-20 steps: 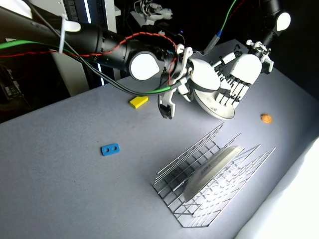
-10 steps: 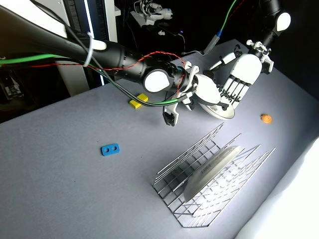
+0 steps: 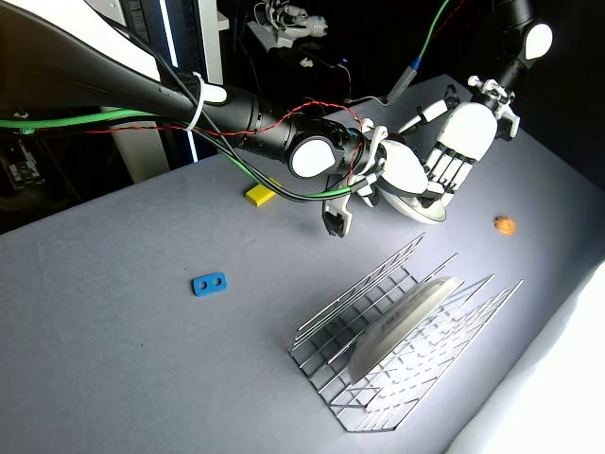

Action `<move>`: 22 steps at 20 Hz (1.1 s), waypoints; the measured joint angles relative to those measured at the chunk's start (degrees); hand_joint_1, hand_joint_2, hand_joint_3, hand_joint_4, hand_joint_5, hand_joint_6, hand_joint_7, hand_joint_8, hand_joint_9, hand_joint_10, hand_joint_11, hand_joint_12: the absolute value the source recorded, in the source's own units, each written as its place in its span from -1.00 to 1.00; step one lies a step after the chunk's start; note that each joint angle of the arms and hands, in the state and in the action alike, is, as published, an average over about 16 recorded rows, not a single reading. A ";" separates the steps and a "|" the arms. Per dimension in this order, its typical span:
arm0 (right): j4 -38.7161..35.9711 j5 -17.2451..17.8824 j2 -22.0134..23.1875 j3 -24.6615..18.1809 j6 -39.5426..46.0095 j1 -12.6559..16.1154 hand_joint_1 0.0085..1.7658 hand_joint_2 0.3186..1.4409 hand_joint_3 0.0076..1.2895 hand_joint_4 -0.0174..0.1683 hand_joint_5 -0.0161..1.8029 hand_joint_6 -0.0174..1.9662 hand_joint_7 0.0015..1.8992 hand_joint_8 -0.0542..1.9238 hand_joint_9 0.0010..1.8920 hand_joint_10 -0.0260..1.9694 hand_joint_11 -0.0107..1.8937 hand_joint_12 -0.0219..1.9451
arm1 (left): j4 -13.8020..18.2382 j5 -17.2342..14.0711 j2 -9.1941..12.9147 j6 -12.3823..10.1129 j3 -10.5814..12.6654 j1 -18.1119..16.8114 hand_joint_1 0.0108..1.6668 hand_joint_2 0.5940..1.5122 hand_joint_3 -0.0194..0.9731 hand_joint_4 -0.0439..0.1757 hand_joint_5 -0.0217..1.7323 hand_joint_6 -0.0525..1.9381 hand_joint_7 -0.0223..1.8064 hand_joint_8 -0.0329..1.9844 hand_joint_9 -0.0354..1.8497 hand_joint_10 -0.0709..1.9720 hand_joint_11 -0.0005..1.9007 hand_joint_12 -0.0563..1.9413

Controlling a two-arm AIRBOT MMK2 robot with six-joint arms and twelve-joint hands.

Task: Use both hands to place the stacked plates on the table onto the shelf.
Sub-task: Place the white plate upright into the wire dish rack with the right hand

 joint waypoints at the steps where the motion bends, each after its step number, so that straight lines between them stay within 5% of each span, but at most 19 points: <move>1: -0.05 0.38 0.01 0.02 -0.04 -0.02 0.52 0.22 -0.99 -0.84 -0.31 -0.74 -0.35 -0.74 -0.35 -0.79 -0.59 0.03 | 0.14 -0.04 0.00 -0.08 0.00 -0.12 -1.00 0.10 -0.93 -0.69 -0.99 -0.98 -0.97 -0.98 -0.98 -0.98 -0.98 -0.92; 10: -0.06 2.26 2.34 -2.60 -0.22 0.23 0.46 0.13 -0.99 -0.89 -0.11 -0.40 -0.10 -0.39 -0.08 -0.40 -0.13 -0.01 | 1.85 -0.90 0.37 -1.96 0.23 -3.75 -0.99 0.11 -0.93 -0.65 -0.98 -0.97 -0.96 -0.97 -0.96 -0.98 -0.98 -0.94; 22: 3.28 -3.10 13.30 -13.78 0.42 4.98 0.50 0.13 -0.99 -0.86 0.00 -0.22 0.03 -0.23 0.07 -0.08 0.00 0.05 | 3.47 -2.74 5.58 -7.77 0.34 -14.95 -0.99 0.12 -0.93 -0.56 -0.97 -0.93 -0.96 -0.97 -0.95 -0.93 -0.98 -0.94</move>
